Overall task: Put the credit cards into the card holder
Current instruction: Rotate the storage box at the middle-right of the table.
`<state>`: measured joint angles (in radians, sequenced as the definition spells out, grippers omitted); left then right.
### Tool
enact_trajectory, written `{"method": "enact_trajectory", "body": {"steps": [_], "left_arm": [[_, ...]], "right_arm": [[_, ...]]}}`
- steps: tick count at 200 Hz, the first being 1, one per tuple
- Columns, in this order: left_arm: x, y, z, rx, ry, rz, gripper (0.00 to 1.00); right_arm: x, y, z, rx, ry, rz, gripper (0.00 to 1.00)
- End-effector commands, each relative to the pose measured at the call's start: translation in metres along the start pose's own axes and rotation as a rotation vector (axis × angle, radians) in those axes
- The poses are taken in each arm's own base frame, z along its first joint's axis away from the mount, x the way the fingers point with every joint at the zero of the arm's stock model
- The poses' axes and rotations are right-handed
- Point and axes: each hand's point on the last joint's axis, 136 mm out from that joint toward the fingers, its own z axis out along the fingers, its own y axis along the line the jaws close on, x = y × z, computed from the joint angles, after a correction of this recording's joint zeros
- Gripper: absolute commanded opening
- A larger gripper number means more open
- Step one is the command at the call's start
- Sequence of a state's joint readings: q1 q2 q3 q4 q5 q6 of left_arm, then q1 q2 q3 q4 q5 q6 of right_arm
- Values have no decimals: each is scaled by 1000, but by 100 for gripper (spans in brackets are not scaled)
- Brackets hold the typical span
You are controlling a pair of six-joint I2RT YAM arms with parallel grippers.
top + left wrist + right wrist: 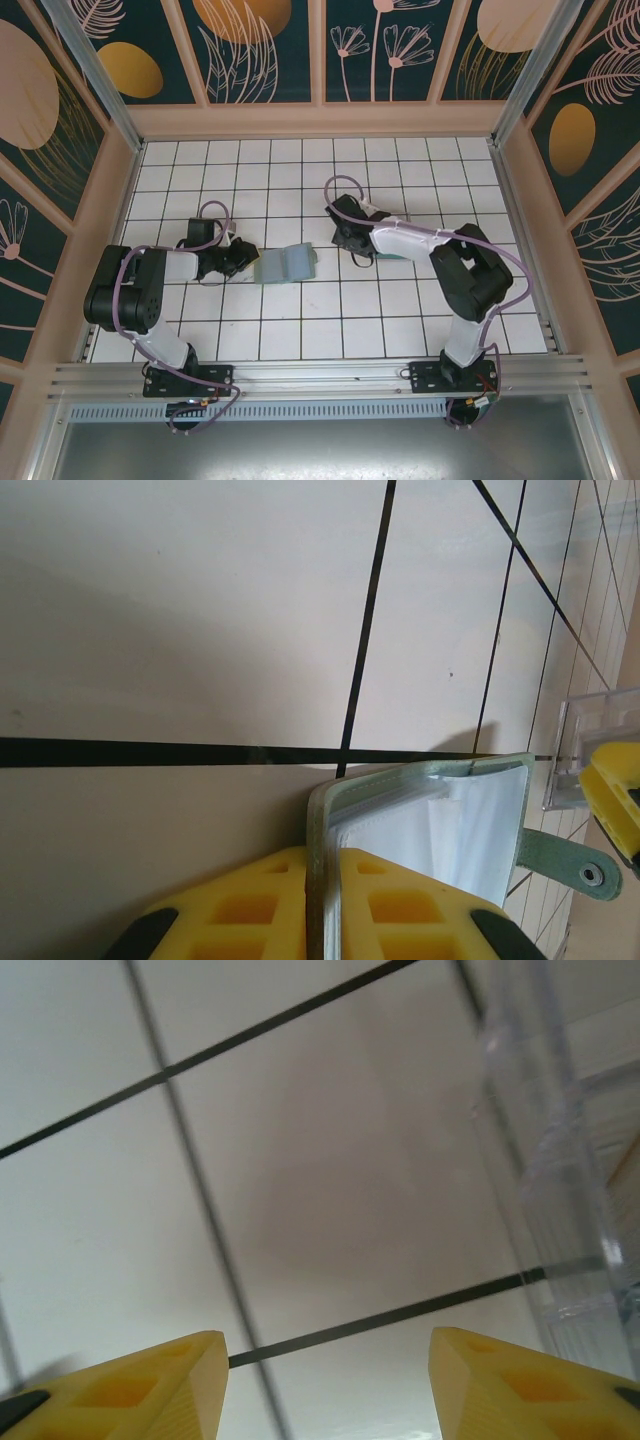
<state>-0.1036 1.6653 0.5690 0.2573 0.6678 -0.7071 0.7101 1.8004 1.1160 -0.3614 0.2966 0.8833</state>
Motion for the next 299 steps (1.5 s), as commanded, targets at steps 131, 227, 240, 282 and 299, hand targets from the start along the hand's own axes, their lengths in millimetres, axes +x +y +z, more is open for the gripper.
{"method": "enact_trajectory", "body": {"steps": [131,227,240,282,299], "left_arm": [[-3,7,3,-21,-10,-7,14],[-5,5,5,-16,-8,-11,14],[-5,5,5,-20,-4,-9,14],[-7,4,4,-20,-13,-6,14],[-5,5,4,-17,-14,-12,14]], "right_arm": [[-113,-104,-69,82,-176,264,64],[-140,-96,-18,222,-26,310,55],[-141,-96,-15,246,-31,297,52],[-131,-97,2,279,5,280,46],[-127,-97,7,298,8,267,46]]}}
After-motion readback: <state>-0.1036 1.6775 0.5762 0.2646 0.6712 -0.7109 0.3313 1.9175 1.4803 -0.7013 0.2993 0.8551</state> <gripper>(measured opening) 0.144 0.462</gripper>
